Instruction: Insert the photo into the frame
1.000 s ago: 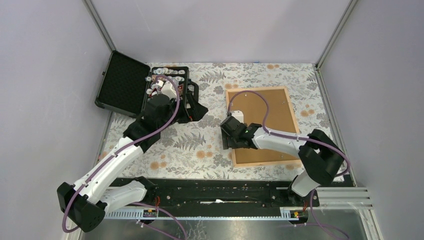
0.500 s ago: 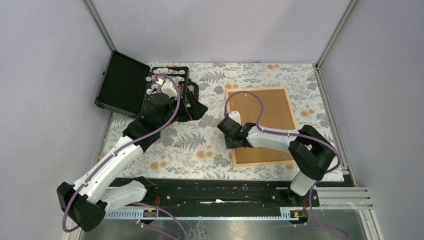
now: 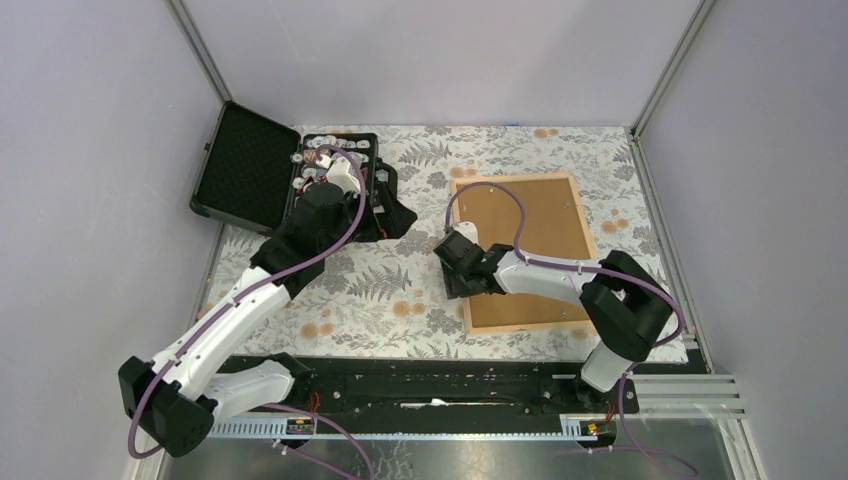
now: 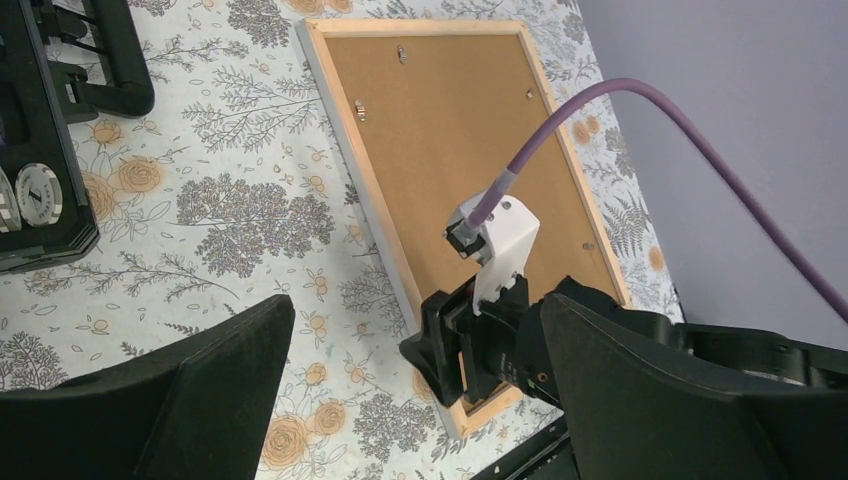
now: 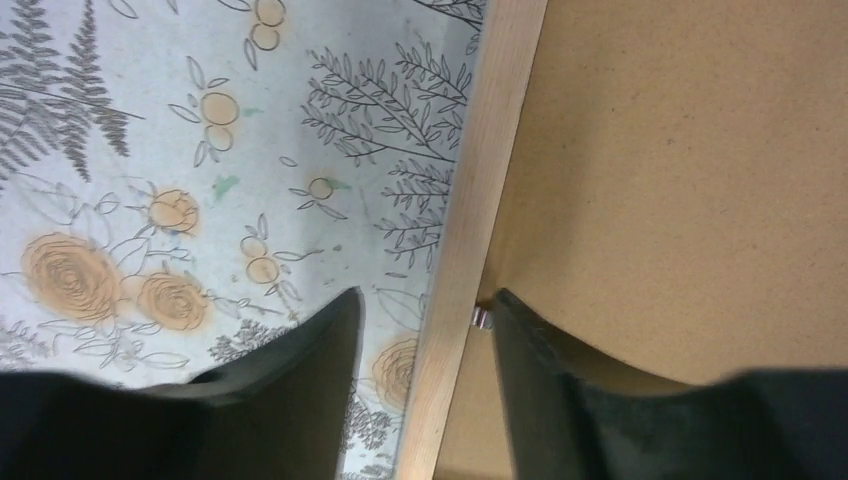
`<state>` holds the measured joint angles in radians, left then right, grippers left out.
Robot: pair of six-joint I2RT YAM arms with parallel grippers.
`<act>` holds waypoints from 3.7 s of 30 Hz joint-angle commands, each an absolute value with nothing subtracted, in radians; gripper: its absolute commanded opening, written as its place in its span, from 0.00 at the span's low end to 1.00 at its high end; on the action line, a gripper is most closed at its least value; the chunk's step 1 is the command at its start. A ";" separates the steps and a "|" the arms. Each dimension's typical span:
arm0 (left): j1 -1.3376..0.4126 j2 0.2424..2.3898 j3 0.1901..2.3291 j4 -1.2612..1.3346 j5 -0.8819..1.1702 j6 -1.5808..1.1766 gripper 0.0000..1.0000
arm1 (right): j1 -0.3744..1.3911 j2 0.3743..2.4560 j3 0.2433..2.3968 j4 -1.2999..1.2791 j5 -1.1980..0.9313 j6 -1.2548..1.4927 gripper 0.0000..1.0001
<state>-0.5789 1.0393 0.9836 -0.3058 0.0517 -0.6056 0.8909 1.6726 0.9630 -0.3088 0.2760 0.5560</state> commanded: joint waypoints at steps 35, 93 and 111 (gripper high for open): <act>-0.571 1.308 1.197 -0.114 0.084 -0.268 0.99 | 0.614 1.941 1.332 0.253 0.503 0.444 0.99; -0.417 1.254 1.135 -0.043 0.225 -0.448 0.99 | 0.541 2.200 1.552 -0.172 0.125 0.445 0.10; -0.376 1.243 1.121 -0.008 0.295 -0.505 0.99 | 0.466 2.058 1.569 -0.130 0.375 0.466 0.80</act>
<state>-0.3847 1.2770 1.1210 -0.0769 0.2604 -0.4854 0.5133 2.0609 1.5360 -0.1364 0.3008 0.4042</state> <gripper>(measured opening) 0.988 0.790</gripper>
